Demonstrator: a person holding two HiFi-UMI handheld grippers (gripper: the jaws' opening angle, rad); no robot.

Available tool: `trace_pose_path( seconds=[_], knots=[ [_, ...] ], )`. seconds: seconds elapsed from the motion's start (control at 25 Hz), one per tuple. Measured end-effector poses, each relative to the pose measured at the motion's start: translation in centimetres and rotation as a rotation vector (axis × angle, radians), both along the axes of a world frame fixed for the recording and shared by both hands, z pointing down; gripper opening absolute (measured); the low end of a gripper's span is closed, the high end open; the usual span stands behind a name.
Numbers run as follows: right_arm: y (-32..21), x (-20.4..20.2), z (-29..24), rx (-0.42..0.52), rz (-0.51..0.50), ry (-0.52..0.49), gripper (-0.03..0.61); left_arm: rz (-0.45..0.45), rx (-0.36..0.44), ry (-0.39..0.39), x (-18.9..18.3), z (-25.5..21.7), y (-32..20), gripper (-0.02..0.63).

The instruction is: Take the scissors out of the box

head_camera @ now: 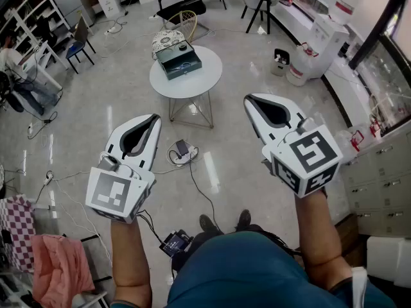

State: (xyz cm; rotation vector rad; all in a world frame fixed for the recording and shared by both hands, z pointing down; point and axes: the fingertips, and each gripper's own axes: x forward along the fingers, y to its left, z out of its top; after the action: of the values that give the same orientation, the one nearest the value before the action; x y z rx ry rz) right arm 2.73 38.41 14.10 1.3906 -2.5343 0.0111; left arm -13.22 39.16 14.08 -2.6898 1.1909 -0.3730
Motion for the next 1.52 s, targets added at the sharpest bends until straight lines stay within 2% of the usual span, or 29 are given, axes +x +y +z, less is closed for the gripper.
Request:
trace_pose_path(
  seconds=[0.32,0.68,0.96,1.52],
  knots=[
    [-0.1,-0.9,-0.1,-0.002,0.002,0.003,0.037,-0.027,-0.015,-0.025,-1.1,0.0,-0.5,0.02],
    [-0.5,-3.6,0.2,0.005,0.012,-0.023,0.038,0.04,0.01,0.021,-3.2,0.5,-0.7,0.02],
    [-1.8,-5.4,-0.1,0.014,0.02,-0.022,0.037,0.062,0.005,0.024,-4.7,0.9,-1.8,0.02],
    [-11.6,-1.7,1.8,-0.004,-0.091,-0.046,0.038,-0.04,-0.022,-0.02,-0.8,2.3,-8.8,0.02]
  ],
)
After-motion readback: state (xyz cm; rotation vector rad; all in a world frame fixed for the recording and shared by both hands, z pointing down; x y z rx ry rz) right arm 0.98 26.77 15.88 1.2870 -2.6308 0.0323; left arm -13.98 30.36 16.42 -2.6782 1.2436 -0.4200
